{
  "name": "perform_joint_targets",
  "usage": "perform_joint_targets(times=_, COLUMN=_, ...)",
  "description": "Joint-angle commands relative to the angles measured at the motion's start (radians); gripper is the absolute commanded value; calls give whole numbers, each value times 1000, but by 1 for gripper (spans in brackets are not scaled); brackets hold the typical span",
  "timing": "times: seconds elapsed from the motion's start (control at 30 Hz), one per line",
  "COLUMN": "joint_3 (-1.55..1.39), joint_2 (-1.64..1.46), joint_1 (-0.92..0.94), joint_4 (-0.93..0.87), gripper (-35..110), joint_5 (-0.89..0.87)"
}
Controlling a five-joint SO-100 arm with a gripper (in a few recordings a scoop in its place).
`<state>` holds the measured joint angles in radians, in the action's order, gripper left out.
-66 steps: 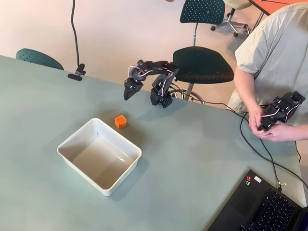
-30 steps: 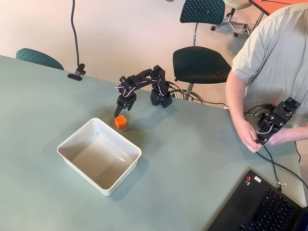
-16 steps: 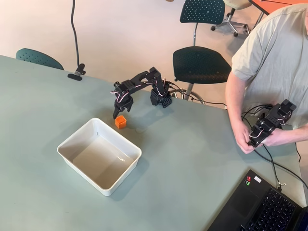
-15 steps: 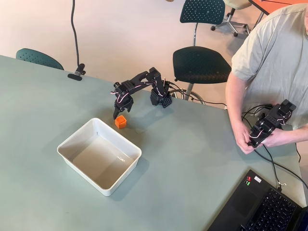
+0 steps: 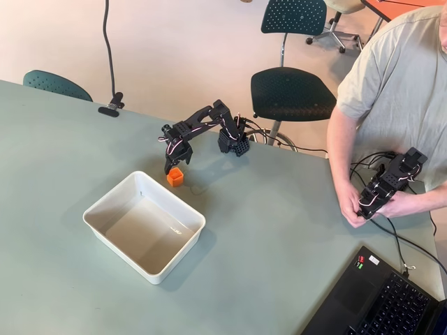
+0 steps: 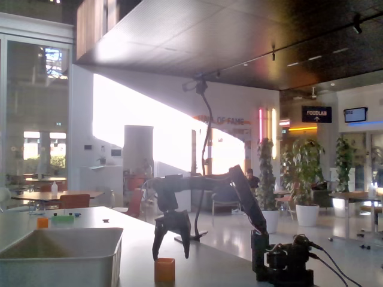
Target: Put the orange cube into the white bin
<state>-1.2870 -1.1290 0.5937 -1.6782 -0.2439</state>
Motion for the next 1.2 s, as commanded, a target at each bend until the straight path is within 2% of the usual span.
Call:
perform_joint_targets(times=0.0, joint_3=32, joint_2=11, joint_1=-8, joint_4=6, gripper=53, joint_5=-3)
perform_joint_targets(times=0.43, joint_3=158, joint_2=124, joint_1=-8, joint_4=6, gripper=53, joint_5=-2)
perform_joint_targets(times=1.17, joint_3=161, joint_2=204, joint_1=-3, joint_4=40, gripper=52, joint_5=-2)
